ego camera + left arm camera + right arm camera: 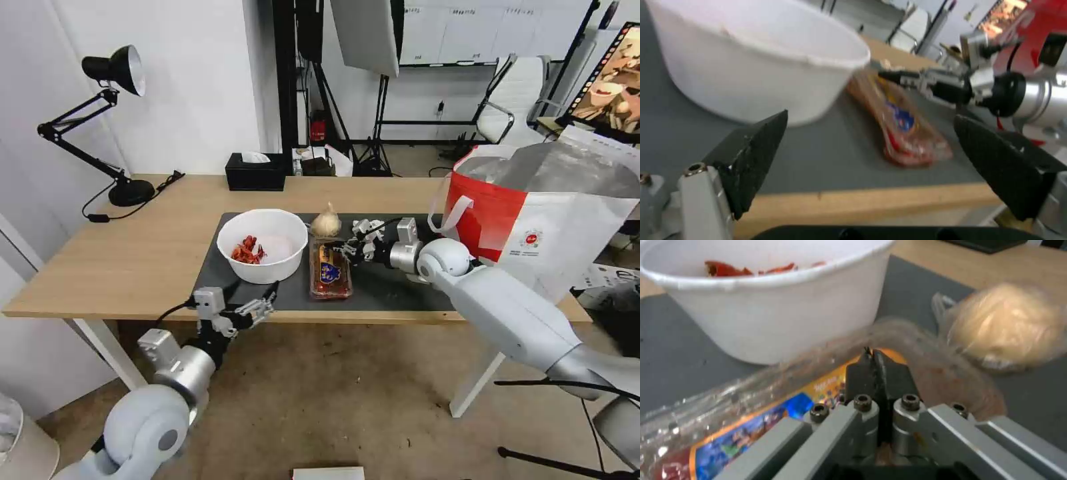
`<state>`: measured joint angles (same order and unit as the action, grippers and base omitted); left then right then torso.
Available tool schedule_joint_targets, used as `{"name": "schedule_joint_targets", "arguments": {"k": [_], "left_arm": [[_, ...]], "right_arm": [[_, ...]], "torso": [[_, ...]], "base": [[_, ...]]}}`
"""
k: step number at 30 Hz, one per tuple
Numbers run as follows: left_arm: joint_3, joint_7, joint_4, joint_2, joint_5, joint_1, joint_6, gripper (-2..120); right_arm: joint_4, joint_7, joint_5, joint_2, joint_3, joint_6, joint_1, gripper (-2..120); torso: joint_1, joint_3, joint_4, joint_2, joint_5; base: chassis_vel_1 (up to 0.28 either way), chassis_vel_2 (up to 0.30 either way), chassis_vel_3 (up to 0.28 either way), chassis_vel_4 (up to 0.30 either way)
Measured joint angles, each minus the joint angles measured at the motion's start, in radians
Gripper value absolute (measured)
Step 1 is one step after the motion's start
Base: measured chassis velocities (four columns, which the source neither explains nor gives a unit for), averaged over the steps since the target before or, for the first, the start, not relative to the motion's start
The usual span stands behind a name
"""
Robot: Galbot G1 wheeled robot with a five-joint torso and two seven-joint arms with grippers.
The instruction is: Pick up the trash from the table and place it into the takeout bag.
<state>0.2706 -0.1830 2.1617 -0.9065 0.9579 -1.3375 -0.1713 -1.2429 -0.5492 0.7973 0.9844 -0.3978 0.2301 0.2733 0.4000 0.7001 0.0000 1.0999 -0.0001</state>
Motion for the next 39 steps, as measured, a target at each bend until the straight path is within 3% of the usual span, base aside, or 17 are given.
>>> {"name": "schedule_joint_targets", "arguments": {"k": [5, 11, 14, 25, 39], "left_arm": [[-0.066, 0.006, -0.047, 0.022, 0.086, 0.067, 0.0, 100], [-0.077, -0.009, -0.066, 0.038, 0.241, 0.154, -0.035, 100], [-0.08, -0.019, -0.068, 0.039, 0.268, 0.166, -0.045, 100], [-0.124, -0.058, -0.128, 0.048, 0.586, 0.302, -0.128, 100], [-0.232, -0.1, -0.254, -0.018, 0.679, 0.46, -0.12, 100]], "right_arm": [[-0.007, 0.005, 0.012, -0.008, -0.021, 0.001, 0.002, 0], [-0.015, 0.01, 0.02, -0.011, -0.043, 0.002, -0.013, 0], [-0.016, 0.011, 0.02, -0.012, -0.046, 0.003, -0.015, 0], [-0.016, 0.012, 0.022, -0.021, -0.079, 0.004, -0.044, 0], [-0.033, 0.016, 0.022, -0.043, -0.082, 0.005, -0.042, 0]], "torso": [[0.0, 0.0, 0.0, 0.0, 0.0001], [0.0, 0.0, 0.0, 0.0, 0.0001], [0.0, 0.0, 0.0, 0.0, 0.0002], [0.0, 0.0, 0.0, 0.0, 0.0002], [0.0, 0.0, -0.0001, 0.0, 0.0003]], "base": [[0.0, 0.0, 0.0, 0.0], [0.0, 0.0, 0.0, 0.0], [0.0, 0.0, 0.0, 0.0], [0.0, 0.0, 0.0, 0.0], [0.0, 0.0, 0.0, 0.0]]}}
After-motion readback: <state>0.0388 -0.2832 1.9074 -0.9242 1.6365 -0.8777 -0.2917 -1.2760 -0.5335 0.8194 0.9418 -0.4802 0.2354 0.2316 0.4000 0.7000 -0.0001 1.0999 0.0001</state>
